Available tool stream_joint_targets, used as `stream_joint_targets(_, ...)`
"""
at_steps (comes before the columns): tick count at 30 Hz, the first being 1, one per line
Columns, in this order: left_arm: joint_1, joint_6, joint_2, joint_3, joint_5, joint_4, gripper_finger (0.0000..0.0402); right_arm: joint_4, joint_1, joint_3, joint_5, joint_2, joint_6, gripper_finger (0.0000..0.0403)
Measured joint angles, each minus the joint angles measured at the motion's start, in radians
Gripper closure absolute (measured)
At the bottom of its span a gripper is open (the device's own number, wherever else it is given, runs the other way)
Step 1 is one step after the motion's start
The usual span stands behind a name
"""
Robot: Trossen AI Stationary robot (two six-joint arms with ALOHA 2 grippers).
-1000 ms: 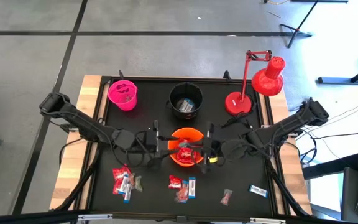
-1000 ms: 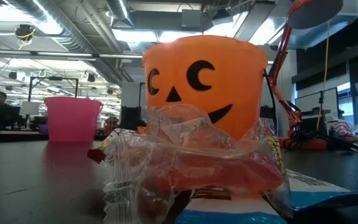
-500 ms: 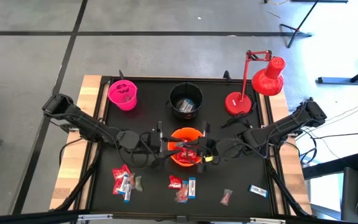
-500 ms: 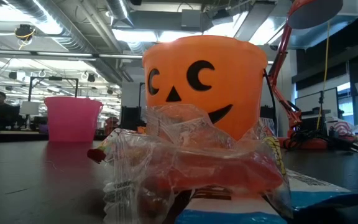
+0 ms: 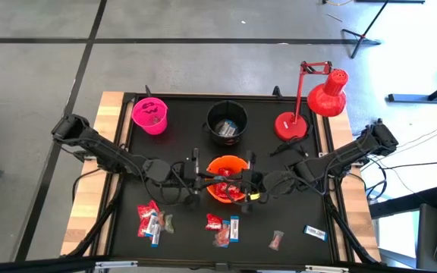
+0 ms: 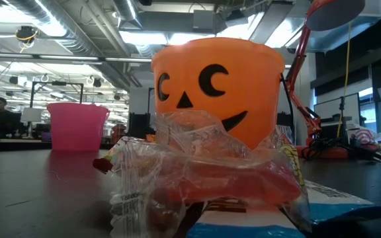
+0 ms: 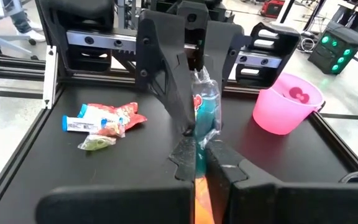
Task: Sort candy
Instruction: Put the blue gummy into the pink bucket
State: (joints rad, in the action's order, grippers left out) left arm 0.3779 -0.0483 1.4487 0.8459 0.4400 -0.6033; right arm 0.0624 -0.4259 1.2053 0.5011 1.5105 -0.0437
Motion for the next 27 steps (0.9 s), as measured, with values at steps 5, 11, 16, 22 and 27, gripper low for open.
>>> stream_joint_targets(5,0.0,0.0,0.0,0.0,0.0,0.001,0.0397,-0.001,0.0,0.0,-0.001,0.0,0.003,0.0374)
stream_joint_targets(11,0.0,0.001,-0.01,0.002,0.051,0.051,0.04,0.015,-0.001,-0.001,0.003,-0.016,0.034,0.0298)
stream_joint_targets(16,0.0,0.007,-0.104,0.0,0.133,0.227,0.0401,0.07,-0.015,-0.001,0.04,-0.062,0.025,0.0228)
stream_joint_targets(22,-0.052,-0.009,-0.352,0.0,0.453,0.639,0.0401,0.105,-0.04,-0.001,0.094,-0.114,0.013,0.0193)
stream_joint_targets(27,-0.255,-0.12,-0.546,0.0,0.514,0.951,0.0401,0.107,-0.039,0.0,0.117,-0.121,0.015,0.0192)
